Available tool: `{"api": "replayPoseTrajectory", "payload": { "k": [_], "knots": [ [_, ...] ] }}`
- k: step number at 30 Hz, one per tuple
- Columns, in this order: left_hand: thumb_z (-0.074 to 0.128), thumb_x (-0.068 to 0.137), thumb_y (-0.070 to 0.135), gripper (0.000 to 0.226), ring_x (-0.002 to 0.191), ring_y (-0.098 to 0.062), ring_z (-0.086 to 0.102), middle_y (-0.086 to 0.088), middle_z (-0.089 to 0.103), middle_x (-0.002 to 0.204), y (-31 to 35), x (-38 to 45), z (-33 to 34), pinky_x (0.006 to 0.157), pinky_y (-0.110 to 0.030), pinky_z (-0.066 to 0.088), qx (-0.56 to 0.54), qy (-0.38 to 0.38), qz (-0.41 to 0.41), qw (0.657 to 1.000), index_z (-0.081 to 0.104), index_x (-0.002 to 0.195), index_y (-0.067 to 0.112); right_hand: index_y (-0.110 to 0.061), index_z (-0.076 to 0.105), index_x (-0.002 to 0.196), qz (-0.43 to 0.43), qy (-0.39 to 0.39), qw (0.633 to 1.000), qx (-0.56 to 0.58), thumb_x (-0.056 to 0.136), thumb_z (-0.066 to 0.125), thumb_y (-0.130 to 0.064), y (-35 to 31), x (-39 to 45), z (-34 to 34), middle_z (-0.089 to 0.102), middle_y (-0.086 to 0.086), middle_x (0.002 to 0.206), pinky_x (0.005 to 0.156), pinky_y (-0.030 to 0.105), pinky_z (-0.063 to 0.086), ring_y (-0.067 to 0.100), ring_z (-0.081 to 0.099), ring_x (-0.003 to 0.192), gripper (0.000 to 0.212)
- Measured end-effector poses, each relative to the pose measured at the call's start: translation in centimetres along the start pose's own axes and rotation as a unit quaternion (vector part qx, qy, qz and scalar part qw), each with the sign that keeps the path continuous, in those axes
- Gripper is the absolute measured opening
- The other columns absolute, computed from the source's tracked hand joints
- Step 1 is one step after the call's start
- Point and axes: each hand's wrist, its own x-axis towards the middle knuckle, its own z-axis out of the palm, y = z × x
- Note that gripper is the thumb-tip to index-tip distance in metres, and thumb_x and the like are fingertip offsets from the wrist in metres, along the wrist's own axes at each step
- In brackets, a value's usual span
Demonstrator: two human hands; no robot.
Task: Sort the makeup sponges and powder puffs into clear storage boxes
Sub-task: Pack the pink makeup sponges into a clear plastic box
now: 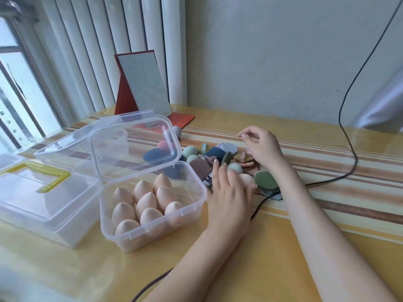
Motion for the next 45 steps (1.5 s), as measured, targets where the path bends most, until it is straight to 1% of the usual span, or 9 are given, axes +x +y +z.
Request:
{"api": "replayPoseTrajectory", "payload": {
  "k": [4, 6, 8, 14, 19, 26, 30, 39, 45],
  "knots": [
    [0.017, 0.094, 0.051, 0.053, 0.141, -0.023, 0.023, -0.012, 0.040, 0.141, -0.1, -0.1, -1.0, 0.104, -0.018, -0.026, -0.094, -0.004, -0.017, 0.995, 0.037, 0.119, 0.009, -0.030, 0.070, 0.073, -0.033, -0.038, 0.995, 0.089, 0.078, 0.056, -0.014, -1.4, -2.2, 0.1, 0.066, -0.015, 0.072, 0.065, 0.029, 0.049, 0.008, 0.055, 0.062, 0.022],
    [0.028, 0.097, 0.045, 0.036, 0.123, -0.026, 0.036, -0.008, 0.047, 0.123, 0.0, -0.2, -1.0, 0.116, -0.034, 0.001, -0.202, -0.038, -0.054, 0.977, 0.034, 0.113, 0.013, -0.028, 0.072, 0.070, -0.032, -0.073, 0.993, 0.092, 0.074, 0.055, -0.011, -1.5, -3.1, 0.3, 0.067, -0.009, 0.070, 0.062, 0.032, 0.046, 0.018, 0.053, 0.062, 0.025],
    [0.033, 0.099, 0.040, 0.020, 0.106, -0.024, 0.044, -0.003, 0.046, 0.108, 0.1, -0.2, -1.3, 0.095, -0.036, 0.036, -0.320, -0.058, -0.098, 0.941, 0.031, 0.105, 0.020, -0.027, 0.074, 0.069, -0.025, -0.109, 0.990, 0.087, 0.072, 0.050, -0.009, -1.4, -3.9, 0.4, 0.072, 0.002, 0.079, 0.072, 0.039, 0.051, 0.031, 0.061, 0.079, 0.030],
    [0.040, 0.099, 0.027, 0.017, 0.089, -0.019, 0.047, 0.004, 0.044, 0.095, -0.4, -0.6, -1.7, 0.064, -0.023, 0.035, -0.319, -0.075, -0.069, 0.942, 0.035, 0.105, 0.012, -0.029, 0.074, 0.066, 0.001, -0.129, 0.987, 0.097, 0.076, 0.044, -0.003, -1.3, -5.4, 0.5, 0.073, -0.012, 0.078, 0.071, 0.025, 0.049, 0.002, 0.064, 0.078, 0.041],
    [0.048, 0.095, 0.015, 0.037, 0.102, -0.023, 0.051, -0.007, 0.055, 0.114, 0.1, -1.0, -2.6, 0.069, -0.024, 0.033, -0.248, -0.037, -0.010, 0.968, 0.035, 0.130, 0.010, -0.031, 0.071, 0.067, 0.000, -0.064, 0.994, 0.083, 0.078, 0.046, -0.007, -1.6, -5.7, 0.9, 0.071, 0.009, 0.075, 0.059, 0.038, 0.049, 0.031, 0.056, 0.065, 0.036],
    [0.043, 0.094, 0.032, 0.030, 0.091, -0.024, 0.060, -0.010, 0.060, 0.110, 0.7, -1.6, -8.3, 0.065, -0.027, 0.045, -0.167, 0.142, 0.146, 0.965, 0.035, 0.119, 0.018, -0.013, 0.072, 0.085, -0.038, -0.086, 0.991, 0.099, 0.089, 0.050, 0.002, -4.2, -3.3, 2.4, 0.072, 0.002, 0.089, 0.079, 0.028, 0.051, 0.021, 0.065, 0.085, 0.027],
    [0.045, 0.097, 0.030, 0.017, 0.085, -0.017, 0.055, 0.005, 0.055, 0.106, -2.3, 1.2, -10.9, 0.063, -0.032, 0.043, -0.169, 0.132, 0.030, 0.976, 0.036, 0.110, 0.025, -0.020, 0.066, 0.096, -0.073, -0.103, 0.991, 0.053, 0.090, 0.051, 0.000, -6.4, 0.1, 5.3, 0.065, -0.005, 0.089, 0.068, 0.012, 0.041, 0.009, 0.055, 0.078, 0.026],
    [0.047, 0.094, 0.040, 0.015, 0.099, -0.026, 0.060, -0.004, 0.061, 0.105, -10.1, 2.9, -13.3, 0.085, -0.055, 0.050, -0.281, 0.188, -0.220, 0.915, 0.038, 0.101, 0.032, -0.048, 0.047, 0.133, -0.075, -0.373, 0.920, -0.096, 0.095, 0.050, -0.043, -6.6, 5.9, 11.5, 0.057, 0.003, 0.130, 0.101, 0.041, 0.042, 0.023, 0.055, 0.113, 0.039],
    [0.047, 0.095, 0.037, 0.014, 0.093, -0.003, 0.056, 0.022, 0.048, 0.094, -9.8, 2.7, -12.9, 0.079, -0.035, 0.050, -0.246, 0.206, -0.189, 0.928, 0.035, 0.101, 0.033, -0.042, 0.040, 0.139, -0.137, -0.222, 0.944, -0.204, 0.086, 0.055, -0.053, -6.9, 8.3, 13.9, 0.040, 0.007, 0.136, 0.103, 0.042, 0.033, 0.029, 0.033, 0.128, 0.056]
  ]
}}
